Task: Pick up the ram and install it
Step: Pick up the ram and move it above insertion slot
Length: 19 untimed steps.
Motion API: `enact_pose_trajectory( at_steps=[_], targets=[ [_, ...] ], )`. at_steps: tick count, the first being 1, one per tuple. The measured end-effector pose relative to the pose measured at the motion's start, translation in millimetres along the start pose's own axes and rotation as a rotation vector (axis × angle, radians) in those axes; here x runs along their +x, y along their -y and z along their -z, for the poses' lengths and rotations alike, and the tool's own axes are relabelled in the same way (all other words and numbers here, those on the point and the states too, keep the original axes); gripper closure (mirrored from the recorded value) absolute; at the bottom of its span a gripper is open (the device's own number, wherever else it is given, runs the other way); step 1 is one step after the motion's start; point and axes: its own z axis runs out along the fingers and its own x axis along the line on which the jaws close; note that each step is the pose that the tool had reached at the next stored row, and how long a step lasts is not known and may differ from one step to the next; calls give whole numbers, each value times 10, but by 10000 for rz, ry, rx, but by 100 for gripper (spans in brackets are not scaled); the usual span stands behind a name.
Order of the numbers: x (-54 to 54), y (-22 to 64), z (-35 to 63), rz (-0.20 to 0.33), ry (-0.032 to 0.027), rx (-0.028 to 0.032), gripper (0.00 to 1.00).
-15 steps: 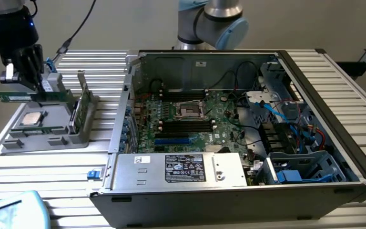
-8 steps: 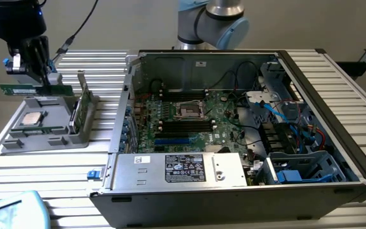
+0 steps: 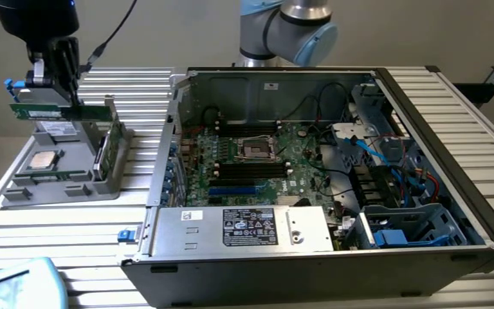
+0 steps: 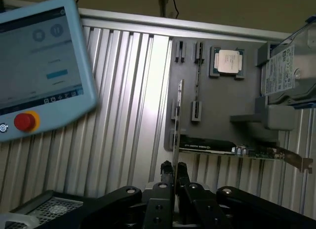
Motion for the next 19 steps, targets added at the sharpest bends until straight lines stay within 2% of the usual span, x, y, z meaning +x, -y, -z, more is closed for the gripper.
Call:
enact_pose_trajectory(
  at_steps=[4,11,14,19],
  targets=[
    [16,91,51,53,12,4,86],
    [33,208,71,136,3,28,86],
    [38,249,76,170,-8,75,86],
    [48,325,87,193,-30,204,86]
  ],
)
